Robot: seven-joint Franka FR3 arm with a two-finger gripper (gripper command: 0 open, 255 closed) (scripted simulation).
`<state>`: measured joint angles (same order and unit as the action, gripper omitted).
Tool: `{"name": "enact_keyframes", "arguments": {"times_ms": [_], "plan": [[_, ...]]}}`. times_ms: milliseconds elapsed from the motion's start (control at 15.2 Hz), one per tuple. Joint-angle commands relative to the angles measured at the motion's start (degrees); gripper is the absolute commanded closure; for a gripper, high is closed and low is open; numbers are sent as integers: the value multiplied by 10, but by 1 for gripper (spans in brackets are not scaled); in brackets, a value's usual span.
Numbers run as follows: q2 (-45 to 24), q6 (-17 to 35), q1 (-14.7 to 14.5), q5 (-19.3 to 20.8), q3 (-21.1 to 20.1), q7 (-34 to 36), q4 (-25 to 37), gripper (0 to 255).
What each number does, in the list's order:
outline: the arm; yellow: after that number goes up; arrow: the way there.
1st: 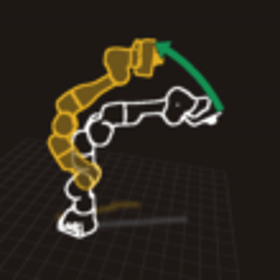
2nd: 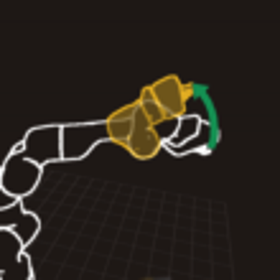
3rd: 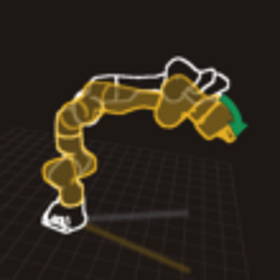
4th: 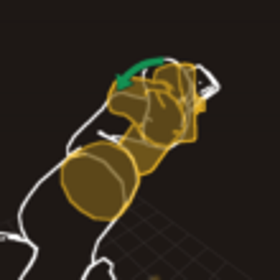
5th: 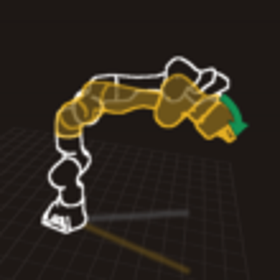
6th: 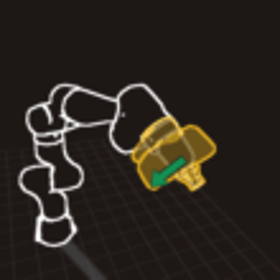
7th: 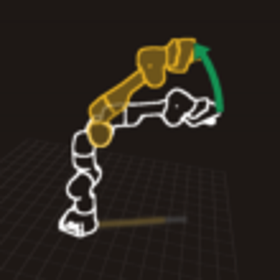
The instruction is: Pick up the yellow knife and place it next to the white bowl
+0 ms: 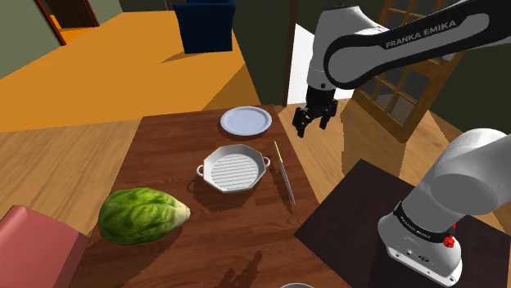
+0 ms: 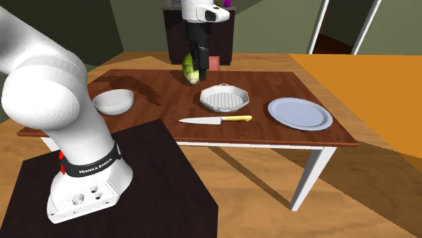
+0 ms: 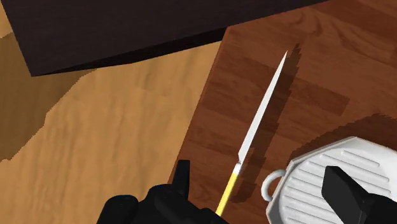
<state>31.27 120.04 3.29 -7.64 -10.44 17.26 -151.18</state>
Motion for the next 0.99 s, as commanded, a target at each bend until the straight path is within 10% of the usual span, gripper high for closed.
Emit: {"name": "enact_keyframes", "arguments": {"times_ms": [0,528,924], "plan": [[-37,51,4,-4,-16,31,-11,0],[-223,237,39,33,-68,163,-5,0],[-386,347,54,147,-66,315,40,0]]}}
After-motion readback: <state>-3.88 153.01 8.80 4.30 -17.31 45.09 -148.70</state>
